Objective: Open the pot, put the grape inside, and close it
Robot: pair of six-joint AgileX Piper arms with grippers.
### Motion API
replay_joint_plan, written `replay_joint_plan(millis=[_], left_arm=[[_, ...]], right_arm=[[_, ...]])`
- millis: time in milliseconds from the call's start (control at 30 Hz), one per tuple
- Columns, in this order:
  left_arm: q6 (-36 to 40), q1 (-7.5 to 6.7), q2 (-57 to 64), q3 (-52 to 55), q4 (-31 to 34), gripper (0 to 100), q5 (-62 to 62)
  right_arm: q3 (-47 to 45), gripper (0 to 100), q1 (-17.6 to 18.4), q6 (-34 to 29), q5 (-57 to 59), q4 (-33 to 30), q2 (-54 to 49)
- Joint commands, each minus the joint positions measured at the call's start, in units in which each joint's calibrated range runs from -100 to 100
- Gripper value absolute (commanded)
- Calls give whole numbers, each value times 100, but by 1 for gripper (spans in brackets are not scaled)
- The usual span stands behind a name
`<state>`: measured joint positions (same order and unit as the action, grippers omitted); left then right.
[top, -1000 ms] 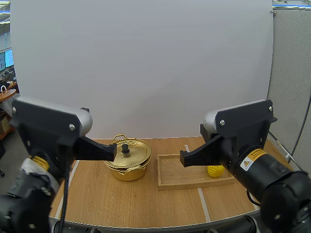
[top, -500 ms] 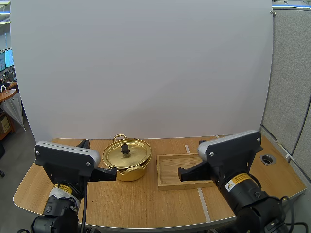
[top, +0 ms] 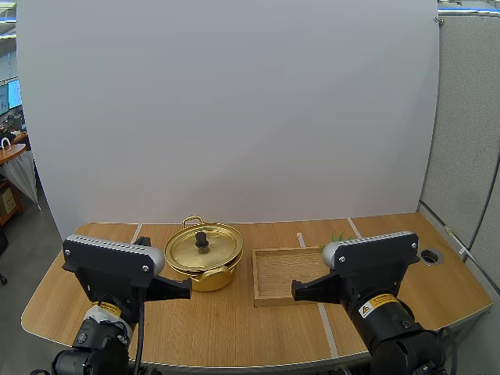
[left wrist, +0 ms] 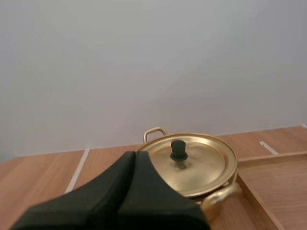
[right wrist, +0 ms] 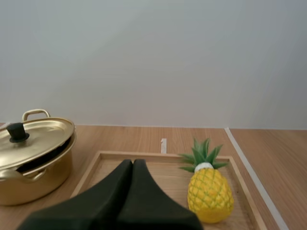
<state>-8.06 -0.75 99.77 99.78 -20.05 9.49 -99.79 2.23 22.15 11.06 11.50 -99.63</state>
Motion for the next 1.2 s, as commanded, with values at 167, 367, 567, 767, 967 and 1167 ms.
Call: replay_joint_plan(millis=[167, 367, 567, 767, 967, 1167], left_arm=[[546, 5, 23, 22, 740, 0, 1929], [1438, 76, 23, 22, 766, 0, 2154], [1556, 76, 23, 22, 808, 0, 2296], [1542, 76, 23, 22, 808, 0, 2274], [1532, 76, 23, 22, 808, 0, 2252], [1532, 76, 23, 22, 808, 0, 2252]], right_arm=[[-21, 0, -146, 56, 1964, -49, -37], [-21, 0, -237, 56, 2064, -62, -37], [-21, 0, -237, 56, 2064, -62, -37], [-21, 0, -237, 56, 2064, -62, -37], [-21, 0, -237, 56, 2064, -62, -37], [-21, 0, -237, 56, 2064, -62, -37]])
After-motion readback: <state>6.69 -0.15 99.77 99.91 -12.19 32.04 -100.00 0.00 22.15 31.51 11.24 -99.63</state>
